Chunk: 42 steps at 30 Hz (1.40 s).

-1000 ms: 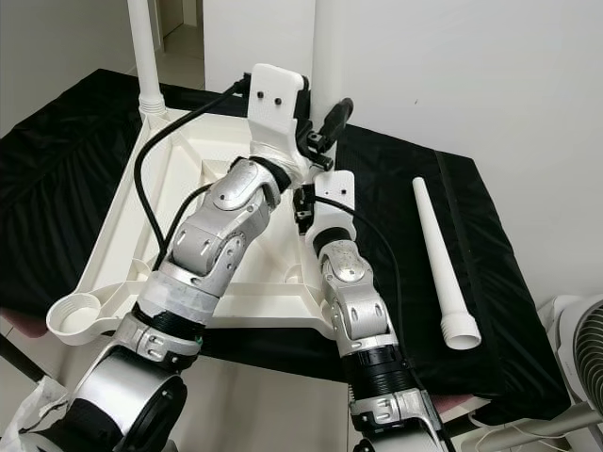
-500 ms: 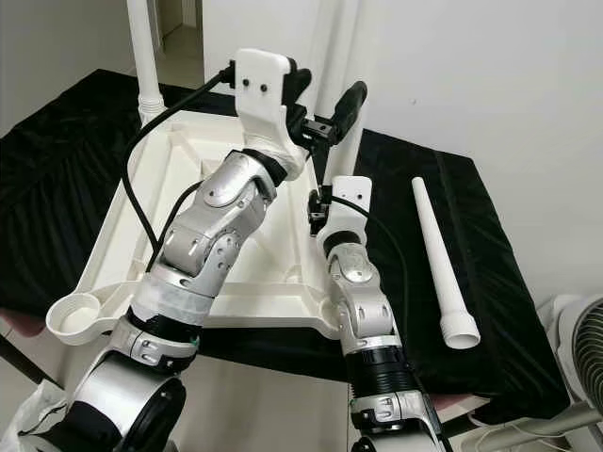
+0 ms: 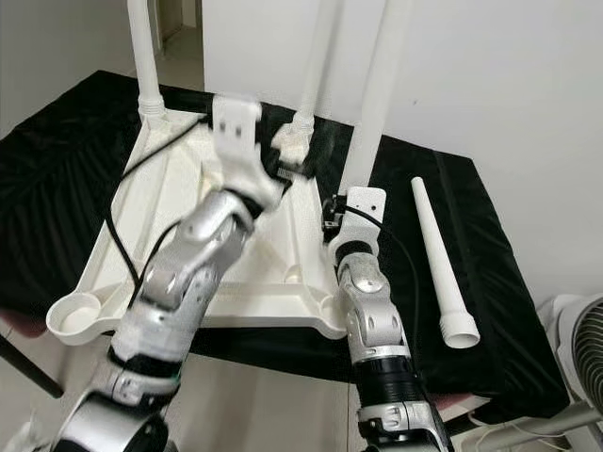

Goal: Building children table

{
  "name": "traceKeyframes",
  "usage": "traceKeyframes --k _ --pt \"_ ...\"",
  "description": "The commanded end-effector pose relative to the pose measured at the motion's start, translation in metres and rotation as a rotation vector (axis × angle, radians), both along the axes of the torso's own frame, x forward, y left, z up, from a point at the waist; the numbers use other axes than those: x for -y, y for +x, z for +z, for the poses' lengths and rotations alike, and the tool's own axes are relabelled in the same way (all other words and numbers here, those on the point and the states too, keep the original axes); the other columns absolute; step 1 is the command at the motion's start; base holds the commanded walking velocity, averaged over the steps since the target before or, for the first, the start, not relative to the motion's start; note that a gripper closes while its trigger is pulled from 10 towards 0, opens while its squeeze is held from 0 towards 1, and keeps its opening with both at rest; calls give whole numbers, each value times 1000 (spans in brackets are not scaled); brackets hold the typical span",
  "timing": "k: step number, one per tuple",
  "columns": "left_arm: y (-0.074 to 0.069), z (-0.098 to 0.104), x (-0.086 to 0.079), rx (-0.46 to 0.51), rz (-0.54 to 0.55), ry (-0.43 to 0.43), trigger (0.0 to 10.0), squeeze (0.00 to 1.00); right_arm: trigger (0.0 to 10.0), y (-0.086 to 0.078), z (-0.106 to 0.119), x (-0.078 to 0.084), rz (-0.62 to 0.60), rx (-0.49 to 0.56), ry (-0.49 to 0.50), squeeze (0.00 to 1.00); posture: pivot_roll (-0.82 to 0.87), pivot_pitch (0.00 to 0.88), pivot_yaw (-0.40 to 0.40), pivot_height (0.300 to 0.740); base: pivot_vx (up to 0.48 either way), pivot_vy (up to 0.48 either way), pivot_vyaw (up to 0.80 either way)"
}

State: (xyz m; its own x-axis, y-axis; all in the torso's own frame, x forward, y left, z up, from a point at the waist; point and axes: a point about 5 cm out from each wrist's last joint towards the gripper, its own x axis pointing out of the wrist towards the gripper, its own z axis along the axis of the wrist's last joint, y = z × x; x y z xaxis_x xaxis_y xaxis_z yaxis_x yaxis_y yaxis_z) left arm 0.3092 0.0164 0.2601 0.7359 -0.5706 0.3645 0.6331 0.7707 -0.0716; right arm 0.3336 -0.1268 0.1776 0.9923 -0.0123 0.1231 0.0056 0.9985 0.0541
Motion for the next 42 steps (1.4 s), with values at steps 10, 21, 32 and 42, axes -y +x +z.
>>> traceKeyframes --k 10,21,32,42 --pt "-12 -20 -2 32 -65 123 10000 0 10000 -8 6 8 11 87 -22 0 -2 0 -139 740 0 0 0" --pt "-18 -45 -14 -15 -64 170 10000 0 10000 -17 2 22 16 118 -20 0 -9 0 -139 740 0 0 0" --pt "-13 -56 -22 -1 -6 223 10000 0 10000 -30 -10 16 99 157 -30 0 -32 0 -104 740 0 0 0" --pt "-27 -84 -28 8 -139 346 10000 0 10000 -37 -18 18 115 149 -16 0 -29 0 -103 740 0 0 0"
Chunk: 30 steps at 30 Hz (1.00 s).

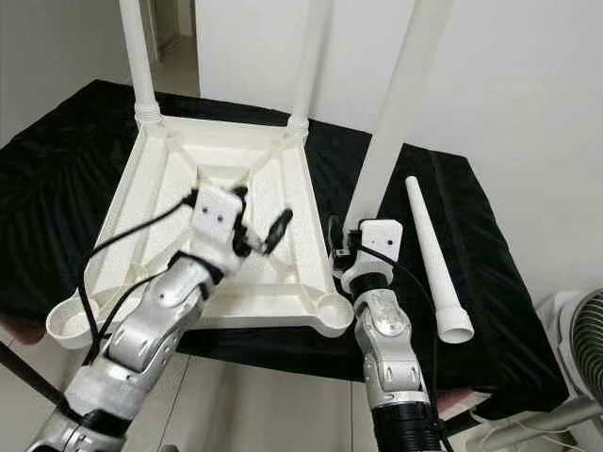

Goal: Building children table

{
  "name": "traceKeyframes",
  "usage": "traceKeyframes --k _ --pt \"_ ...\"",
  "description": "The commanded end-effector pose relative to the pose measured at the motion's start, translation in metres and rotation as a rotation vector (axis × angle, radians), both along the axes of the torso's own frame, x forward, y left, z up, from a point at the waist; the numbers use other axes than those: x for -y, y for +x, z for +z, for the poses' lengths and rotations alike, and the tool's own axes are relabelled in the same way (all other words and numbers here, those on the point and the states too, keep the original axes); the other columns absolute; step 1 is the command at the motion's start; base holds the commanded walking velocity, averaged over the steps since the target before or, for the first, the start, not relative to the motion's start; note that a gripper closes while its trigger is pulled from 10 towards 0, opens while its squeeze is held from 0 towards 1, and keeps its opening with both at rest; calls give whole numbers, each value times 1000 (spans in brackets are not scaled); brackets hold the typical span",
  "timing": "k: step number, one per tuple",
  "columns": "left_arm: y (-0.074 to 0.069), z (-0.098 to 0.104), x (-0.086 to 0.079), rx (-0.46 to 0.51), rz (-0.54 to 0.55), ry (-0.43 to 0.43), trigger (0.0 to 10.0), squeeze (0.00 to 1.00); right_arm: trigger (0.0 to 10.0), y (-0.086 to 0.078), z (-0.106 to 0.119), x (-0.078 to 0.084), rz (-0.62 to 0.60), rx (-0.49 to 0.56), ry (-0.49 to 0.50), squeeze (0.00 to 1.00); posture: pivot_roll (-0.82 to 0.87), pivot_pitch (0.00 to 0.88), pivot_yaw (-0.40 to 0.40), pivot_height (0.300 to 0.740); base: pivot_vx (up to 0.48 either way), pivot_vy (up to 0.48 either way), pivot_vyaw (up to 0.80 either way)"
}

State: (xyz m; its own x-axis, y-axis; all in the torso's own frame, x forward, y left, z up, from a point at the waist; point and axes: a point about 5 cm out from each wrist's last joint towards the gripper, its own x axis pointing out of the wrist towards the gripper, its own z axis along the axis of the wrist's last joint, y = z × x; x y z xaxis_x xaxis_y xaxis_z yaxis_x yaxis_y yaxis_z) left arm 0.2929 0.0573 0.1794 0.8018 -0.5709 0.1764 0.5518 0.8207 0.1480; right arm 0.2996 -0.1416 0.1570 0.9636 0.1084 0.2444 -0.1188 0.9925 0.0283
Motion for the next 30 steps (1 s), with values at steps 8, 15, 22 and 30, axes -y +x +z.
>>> traceKeyframes --k 8,15,22,30 --pt "-31 -33 11 -81 -389 198 10000 0 10000 -12 -5 -4 89 14 -25 0 -18 0 -110 740 0 0 0" --pt "-44 -38 10 -89 -469 237 10000 0 10000 -20 -14 -6 158 -9 -40 0 -17 0 -112 740 0 0 0" --pt "-50 -39 5 -101 -527 259 10000 0 10000 -29 -17 -4 199 -8 -48 0 -15 7 -115 740 0 0 0" --pt "-47 -32 2 -83 -510 264 10000 0 10000 -40 -33 0 231 -71 -82 0 -7 9 -121 740 0 0 0"
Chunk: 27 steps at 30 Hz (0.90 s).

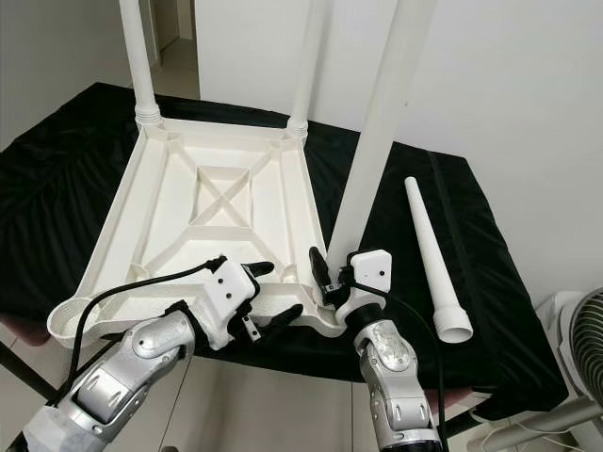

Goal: Building children table

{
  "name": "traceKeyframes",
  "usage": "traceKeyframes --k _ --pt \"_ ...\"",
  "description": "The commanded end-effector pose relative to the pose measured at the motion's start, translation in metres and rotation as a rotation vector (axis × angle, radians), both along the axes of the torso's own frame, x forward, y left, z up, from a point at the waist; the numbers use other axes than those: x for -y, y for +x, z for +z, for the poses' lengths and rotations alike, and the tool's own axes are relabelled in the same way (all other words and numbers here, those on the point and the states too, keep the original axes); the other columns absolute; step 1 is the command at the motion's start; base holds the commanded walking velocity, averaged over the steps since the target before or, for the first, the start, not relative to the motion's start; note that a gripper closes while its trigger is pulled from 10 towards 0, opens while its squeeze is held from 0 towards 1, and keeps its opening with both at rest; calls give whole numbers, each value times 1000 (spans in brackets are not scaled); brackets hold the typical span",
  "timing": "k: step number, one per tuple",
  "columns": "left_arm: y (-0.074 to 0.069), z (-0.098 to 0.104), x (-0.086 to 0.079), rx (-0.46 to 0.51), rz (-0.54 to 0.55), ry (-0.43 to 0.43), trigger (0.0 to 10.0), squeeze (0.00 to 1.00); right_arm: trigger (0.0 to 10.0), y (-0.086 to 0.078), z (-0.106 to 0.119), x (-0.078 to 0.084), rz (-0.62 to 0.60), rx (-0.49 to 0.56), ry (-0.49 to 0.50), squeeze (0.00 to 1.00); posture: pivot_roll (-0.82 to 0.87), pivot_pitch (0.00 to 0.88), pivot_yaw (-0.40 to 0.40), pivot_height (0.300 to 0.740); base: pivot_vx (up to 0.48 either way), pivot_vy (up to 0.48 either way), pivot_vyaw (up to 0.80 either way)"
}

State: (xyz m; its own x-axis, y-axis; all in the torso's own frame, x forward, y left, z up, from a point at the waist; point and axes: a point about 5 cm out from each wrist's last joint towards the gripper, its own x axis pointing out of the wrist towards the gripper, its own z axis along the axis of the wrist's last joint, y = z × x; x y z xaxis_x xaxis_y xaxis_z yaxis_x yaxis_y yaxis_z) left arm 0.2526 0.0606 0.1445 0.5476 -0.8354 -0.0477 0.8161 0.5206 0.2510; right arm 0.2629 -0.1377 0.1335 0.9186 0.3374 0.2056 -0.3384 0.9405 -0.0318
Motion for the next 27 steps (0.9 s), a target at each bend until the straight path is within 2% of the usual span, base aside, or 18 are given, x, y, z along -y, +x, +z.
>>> traceKeyframes --k 1,7,12,18,27 --pt "-7 3 5 -14 -147 25 10000 0 10000 -4 -9 4 4 -44 -19 0 -7 9 -121 740 0 0 0" --pt "-7 4 4 -12 -147 31 10000 0 10000 -9 -14 9 22 -66 -31 0 -10 8 -117 740 0 0 0" --pt "-8 5 5 -9 -155 32 10000 0 10000 -13 -15 8 82 -46 -125 0 -16 4 -111 740 0 0 0" --pt "-10 5 5 -11 -161 33 10000 0 10000 -18 -20 6 128 -55 -170 0 -16 5 -106 740 0 0 0" --pt "-10 7 5 -11 -161 30 10000 0 10000 -21 -25 6 158 -71 -187 0 -19 16 -95 740 0 0 0"
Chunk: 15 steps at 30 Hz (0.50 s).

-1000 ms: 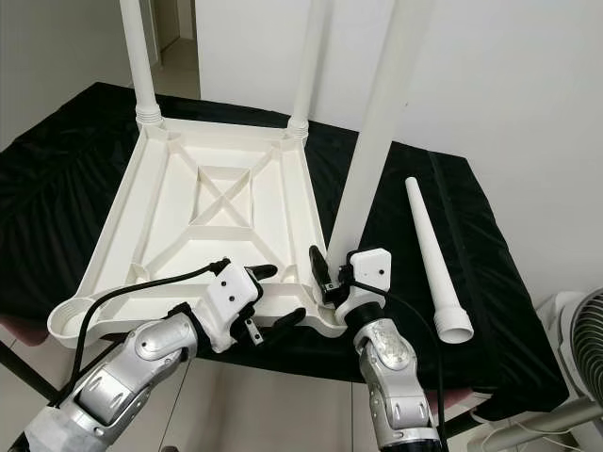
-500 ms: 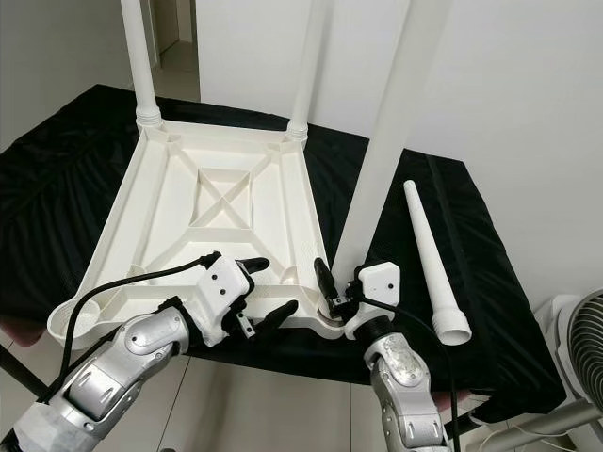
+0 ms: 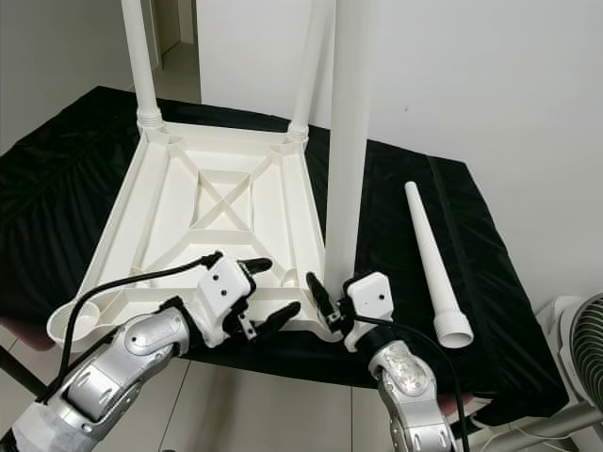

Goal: Building children table

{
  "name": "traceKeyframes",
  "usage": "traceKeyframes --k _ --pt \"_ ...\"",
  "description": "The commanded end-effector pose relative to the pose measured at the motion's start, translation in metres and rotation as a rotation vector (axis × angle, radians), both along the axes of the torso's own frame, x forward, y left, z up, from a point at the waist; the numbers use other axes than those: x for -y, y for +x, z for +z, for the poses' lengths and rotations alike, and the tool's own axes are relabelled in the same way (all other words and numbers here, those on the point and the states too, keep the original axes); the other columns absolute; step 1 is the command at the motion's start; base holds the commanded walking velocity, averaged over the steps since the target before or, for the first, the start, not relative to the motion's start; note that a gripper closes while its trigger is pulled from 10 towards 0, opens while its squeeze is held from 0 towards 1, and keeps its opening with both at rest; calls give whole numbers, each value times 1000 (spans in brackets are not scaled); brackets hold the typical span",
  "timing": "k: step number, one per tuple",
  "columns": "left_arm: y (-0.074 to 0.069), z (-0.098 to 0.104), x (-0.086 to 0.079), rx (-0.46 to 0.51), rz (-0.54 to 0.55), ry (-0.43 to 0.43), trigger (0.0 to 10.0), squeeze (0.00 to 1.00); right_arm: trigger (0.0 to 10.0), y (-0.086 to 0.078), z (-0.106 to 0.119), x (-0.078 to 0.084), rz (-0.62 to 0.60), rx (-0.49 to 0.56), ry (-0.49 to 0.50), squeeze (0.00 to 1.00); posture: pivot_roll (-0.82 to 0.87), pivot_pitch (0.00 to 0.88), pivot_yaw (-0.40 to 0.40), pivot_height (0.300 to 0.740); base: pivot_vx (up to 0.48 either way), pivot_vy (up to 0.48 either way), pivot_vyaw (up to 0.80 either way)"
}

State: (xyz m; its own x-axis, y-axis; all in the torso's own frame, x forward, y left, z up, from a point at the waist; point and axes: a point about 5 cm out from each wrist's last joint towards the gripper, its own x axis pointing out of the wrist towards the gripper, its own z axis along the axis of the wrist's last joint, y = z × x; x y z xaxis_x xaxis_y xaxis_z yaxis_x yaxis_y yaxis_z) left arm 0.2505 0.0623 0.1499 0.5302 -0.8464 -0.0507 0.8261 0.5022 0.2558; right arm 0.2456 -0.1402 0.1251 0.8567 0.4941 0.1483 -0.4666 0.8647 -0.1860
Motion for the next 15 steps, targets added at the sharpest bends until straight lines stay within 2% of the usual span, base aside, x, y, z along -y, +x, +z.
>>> traceKeyframes --k 1,7,8,11,15 --pt "-7 2 7 -13 -140 25 10000 0 10000 -3 -18 3 12 -90 -22 0 -19 16 -95 740 0 0 0" --pt "-7 4 8 -10 -141 24 10000 0 10000 3 -22 2 -11 -138 76 0 -19 19 -92 740 0 0 0" --pt "-7 5 8 -10 -142 17 10000 0 10000 8 -25 0 -34 -178 155 0 -19 19 -95 740 0 0 0" --pt "-7 6 9 -8 -142 15 10000 0 10000 10 -28 -4 -42 -203 201 0 -17 20 -96 740 0 0 0" --pt "-7 6 9 -8 -140 14 10000 0 10000 10 -29 -9 -37 -211 212 0 -16 21 -99 740 0 0 0"
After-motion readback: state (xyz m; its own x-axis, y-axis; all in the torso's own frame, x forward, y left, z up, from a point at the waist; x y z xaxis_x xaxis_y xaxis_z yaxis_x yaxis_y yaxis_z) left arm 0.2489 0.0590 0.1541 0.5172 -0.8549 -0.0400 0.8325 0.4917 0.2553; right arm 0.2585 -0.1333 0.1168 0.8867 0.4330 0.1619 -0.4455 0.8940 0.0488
